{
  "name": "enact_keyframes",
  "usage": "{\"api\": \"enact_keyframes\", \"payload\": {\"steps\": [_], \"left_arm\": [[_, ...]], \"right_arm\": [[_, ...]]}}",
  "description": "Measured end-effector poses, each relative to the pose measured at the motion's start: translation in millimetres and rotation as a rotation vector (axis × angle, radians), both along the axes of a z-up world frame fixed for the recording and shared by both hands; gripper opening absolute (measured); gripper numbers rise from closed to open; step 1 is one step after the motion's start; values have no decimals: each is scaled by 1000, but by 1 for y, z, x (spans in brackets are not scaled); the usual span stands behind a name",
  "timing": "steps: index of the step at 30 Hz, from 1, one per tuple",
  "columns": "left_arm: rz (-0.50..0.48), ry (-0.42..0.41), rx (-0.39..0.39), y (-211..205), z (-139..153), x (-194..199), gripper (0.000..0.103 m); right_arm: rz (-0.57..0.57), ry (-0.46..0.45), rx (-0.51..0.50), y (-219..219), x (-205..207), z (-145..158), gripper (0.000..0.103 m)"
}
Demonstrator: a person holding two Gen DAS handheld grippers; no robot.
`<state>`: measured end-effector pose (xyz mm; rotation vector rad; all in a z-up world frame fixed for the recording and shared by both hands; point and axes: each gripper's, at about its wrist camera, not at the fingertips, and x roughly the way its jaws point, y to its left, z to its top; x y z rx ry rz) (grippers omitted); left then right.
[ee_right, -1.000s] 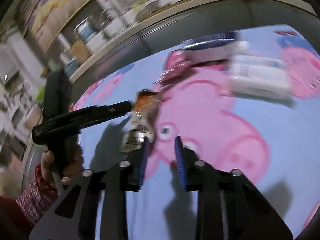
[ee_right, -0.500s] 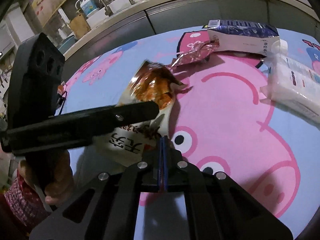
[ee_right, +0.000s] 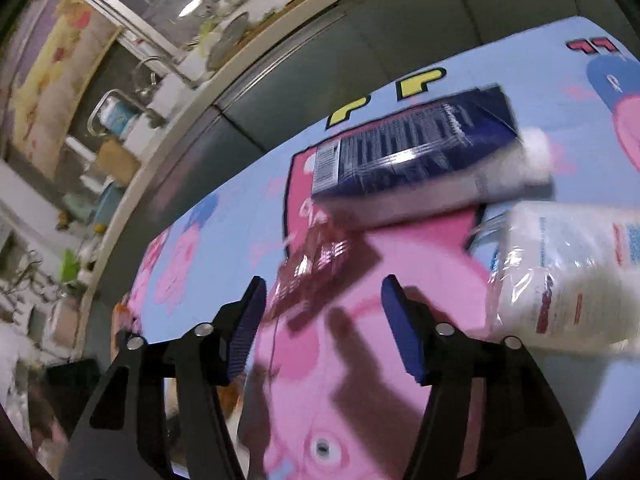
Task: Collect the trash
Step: 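Grasp the orange snack bag with left tool while right tool grasps pink wrapper, then carry snack bag and pink wrapper to the white bin and release them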
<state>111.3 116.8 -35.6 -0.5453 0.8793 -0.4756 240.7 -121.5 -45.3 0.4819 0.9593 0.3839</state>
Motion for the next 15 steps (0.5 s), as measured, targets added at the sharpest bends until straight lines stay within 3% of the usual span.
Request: {"api": "enact_keyframes", "payload": {"steps": [2, 3, 5, 10, 15], "left_arm": [[6, 10, 0, 3, -2, -2, 11], [8, 16, -3, 5, -3, -2, 11], [9, 16, 0, 6, -3, -3, 11], [-16, 5, 4, -2, 3, -8, 11], [-77, -3, 7, -27, 9, -16, 11]], "right_arm": [[15, -15, -44, 16, 9, -1, 45], [29, -17, -63, 20, 11, -3, 29], [47, -4, -81, 27, 12, -9, 8], [73, -23, -51, 16, -28, -10, 3], [74, -69, -41, -24, -99, -8, 3]]}}
